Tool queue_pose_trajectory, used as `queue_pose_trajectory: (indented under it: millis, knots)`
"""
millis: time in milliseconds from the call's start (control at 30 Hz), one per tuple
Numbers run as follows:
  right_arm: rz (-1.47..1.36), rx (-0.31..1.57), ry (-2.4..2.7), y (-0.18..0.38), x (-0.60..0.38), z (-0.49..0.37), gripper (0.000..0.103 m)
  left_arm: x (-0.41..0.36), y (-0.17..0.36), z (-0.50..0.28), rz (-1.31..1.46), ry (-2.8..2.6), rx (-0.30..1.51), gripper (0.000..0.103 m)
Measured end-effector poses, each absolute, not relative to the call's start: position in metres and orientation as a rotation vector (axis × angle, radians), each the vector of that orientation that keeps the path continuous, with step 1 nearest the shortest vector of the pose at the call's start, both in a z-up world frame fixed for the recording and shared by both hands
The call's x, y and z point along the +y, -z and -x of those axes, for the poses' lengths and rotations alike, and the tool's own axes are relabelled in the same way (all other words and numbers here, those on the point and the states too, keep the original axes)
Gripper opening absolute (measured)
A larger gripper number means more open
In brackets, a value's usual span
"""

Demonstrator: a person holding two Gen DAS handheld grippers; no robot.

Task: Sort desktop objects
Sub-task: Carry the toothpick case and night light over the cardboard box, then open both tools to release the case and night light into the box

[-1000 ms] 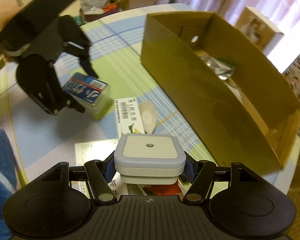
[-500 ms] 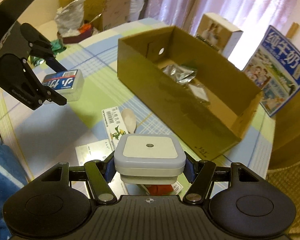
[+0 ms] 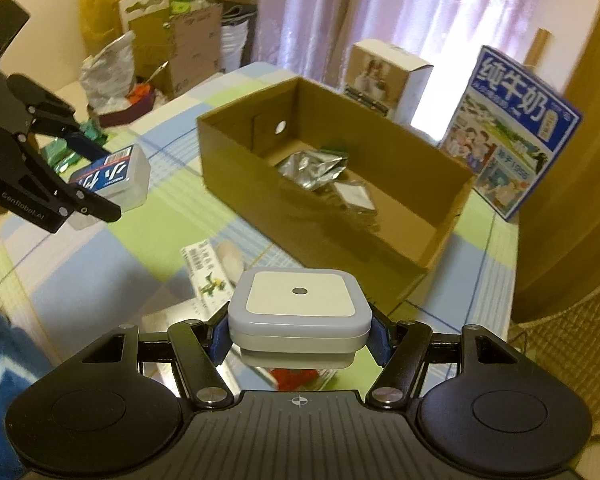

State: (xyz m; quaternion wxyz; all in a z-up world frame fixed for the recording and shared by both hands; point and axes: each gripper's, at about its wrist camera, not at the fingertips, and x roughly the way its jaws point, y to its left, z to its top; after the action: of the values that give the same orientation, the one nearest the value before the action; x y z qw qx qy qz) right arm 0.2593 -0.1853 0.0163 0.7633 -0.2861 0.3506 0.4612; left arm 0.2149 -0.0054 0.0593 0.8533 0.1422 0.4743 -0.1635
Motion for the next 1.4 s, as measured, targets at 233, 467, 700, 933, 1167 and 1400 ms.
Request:
queue_pose_trajectory:
  millis: [233, 467, 700, 933, 1167, 1400]
  knots:
    - [0.477, 0.774, -0.925, -0.035, -0.177, -0.309, 0.062, -0.012, -0.087, -0.246, -0.203, 0.326, 0.938, 0.056]
    - [0.365, 0.759, -0.839, -0.047, -0.151, -0.363, 0.062, -0.023, -0.099, -0.304, -0.133, 0.301, 0.897, 0.056]
    - [0.312, 0.79, -0.797, -0.03, -0.125, -0.404, 0.062, -0.03, -0.088, -0.354, -0.07, 0.285, 0.888, 0.056]
    - [0.285, 0.85, -0.757, 0.001, -0.112, -0.431, 0.062, -0.032, -0.067, -0.395, 0.003, 0.28, 0.892, 0.056]
    - [0.283, 0.883, -0.751, 0.024, -0.104, -0.442, 0.062, -0.035, -0.043, -0.415, 0.018, 0.276, 0.908, 0.057]
    - [0.282, 0.898, -0.75, 0.033, -0.105, -0.444, 0.062, -0.036, -0.03, -0.418, 0.032, 0.281, 0.913, 0.064]
